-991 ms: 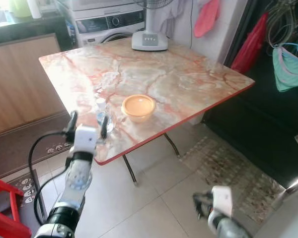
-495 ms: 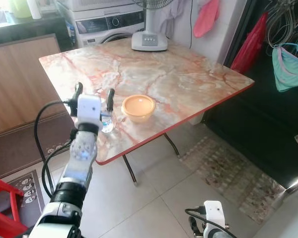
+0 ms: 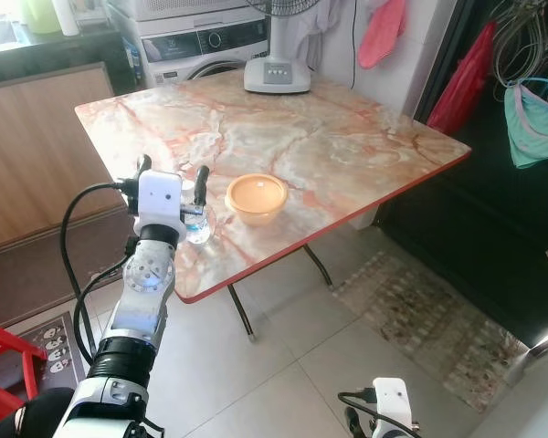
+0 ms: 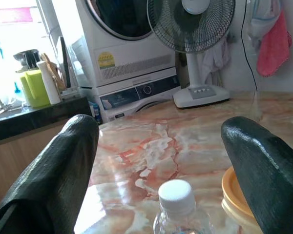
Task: Restocking fridge
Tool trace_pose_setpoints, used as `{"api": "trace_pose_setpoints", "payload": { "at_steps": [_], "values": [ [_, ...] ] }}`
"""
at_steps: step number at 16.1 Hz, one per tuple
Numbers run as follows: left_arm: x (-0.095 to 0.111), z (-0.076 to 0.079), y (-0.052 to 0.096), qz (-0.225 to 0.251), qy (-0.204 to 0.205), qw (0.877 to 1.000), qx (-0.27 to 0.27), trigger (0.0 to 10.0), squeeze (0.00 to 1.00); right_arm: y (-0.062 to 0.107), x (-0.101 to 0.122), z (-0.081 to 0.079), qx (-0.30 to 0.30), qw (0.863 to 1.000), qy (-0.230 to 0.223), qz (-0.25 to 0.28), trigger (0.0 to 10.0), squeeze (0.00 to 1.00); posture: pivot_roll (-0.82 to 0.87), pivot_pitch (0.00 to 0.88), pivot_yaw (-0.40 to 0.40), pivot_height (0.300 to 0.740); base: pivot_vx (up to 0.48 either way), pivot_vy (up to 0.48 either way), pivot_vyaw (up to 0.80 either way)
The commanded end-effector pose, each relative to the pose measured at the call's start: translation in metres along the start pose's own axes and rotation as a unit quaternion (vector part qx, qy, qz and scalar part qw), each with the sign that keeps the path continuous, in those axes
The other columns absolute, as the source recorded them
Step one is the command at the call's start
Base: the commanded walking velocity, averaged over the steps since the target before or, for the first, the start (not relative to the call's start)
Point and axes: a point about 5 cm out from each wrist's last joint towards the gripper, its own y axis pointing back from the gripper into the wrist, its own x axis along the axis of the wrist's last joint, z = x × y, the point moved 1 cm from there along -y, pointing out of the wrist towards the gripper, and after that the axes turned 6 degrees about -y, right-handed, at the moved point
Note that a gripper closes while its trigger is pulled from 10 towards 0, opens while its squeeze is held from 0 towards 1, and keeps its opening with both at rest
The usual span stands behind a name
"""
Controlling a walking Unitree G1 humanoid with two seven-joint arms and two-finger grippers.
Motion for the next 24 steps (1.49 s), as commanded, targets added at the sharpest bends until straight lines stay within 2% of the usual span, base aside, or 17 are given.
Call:
{"api": "trace_pose_setpoints", "payload": {
  "at_steps": [1, 4, 9, 12, 14, 16, 19, 24],
  "values": [
    [0.002, -0.002, 0.001, -0.001, -0.003, 1.0, 0.0, 10.0, 0.0, 0.001, 0.0, 0.008, -0.011, 1.0, -0.004, 0.005, 10.0, 0.0, 0.08, 0.0, -0.019, 0.74, 0.0, 0.0, 0.0],
    [0.006, -0.002, 0.0, 0.001, 0.0, 1.0, 0.001, 10.0, 0.0, 0.001, 0.002, 0.009, -0.01, 1.0, -0.003, 0.007, 10.0, 0.0, 0.08, 0.0, -0.03, 0.74, 0.0, 0.0, 0.0],
    [-0.004, -0.006, 0.002, -0.018, -0.012, 1.0, 0.002, 10.0, 0.0, 0.0, 0.009, 0.008, -0.005, 1.0, 0.0, 0.015, 10.0, 0.0, 0.09, 0.0, -0.041, 0.74, 0.0, 0.0, 0.0],
    [0.008, -0.004, -0.003, -0.008, 0.038, 0.999, 0.001, 10.0, 0.0, -0.001, 0.011, 0.008, -0.003, 1.0, 0.005, 0.018, 10.0, 0.0, 0.09, 0.0, -0.049, 0.74, 0.0, 0.0, 0.0],
    [0.003, -0.005, -0.001, -0.018, 0.053, 0.998, 0.01, 10.0, 0.0, 0.0, 0.009, 0.007, -0.004, 1.0, 0.005, 0.017, 10.0, 0.0, 0.08, 0.0, -0.037, 0.74, 0.0, 0.0, 0.0],
    [0.0, -0.004, -0.001, -0.024, 0.049, 0.999, 0.004, 10.0, 0.0, 0.0, 0.009, 0.008, -0.016, 1.0, -0.009, 0.017, 10.0, 0.0, 0.08, 0.0, -0.03, 0.74, 0.0, 0.0, 0.0],
    [0.001, -0.006, -0.001, -0.025, 0.035, 0.999, -0.004, 10.0, 0.0, -0.001, 0.009, 0.005, -0.005, 1.0, 0.0, 0.014, 10.0, 0.0, 0.1, 0.0, -0.039, 0.74, 0.0, 0.0, 0.0],
    [-0.001, 0.0, 0.0, -0.033, 0.045, 0.998, -0.013, 10.0, 0.0, -0.001, 0.012, 0.007, -0.01, 1.0, -0.008, 0.02, 10.0, 0.0, 0.09, 0.0, -0.026, 0.74, 0.0, 0.0, 0.0]
  ]
}}
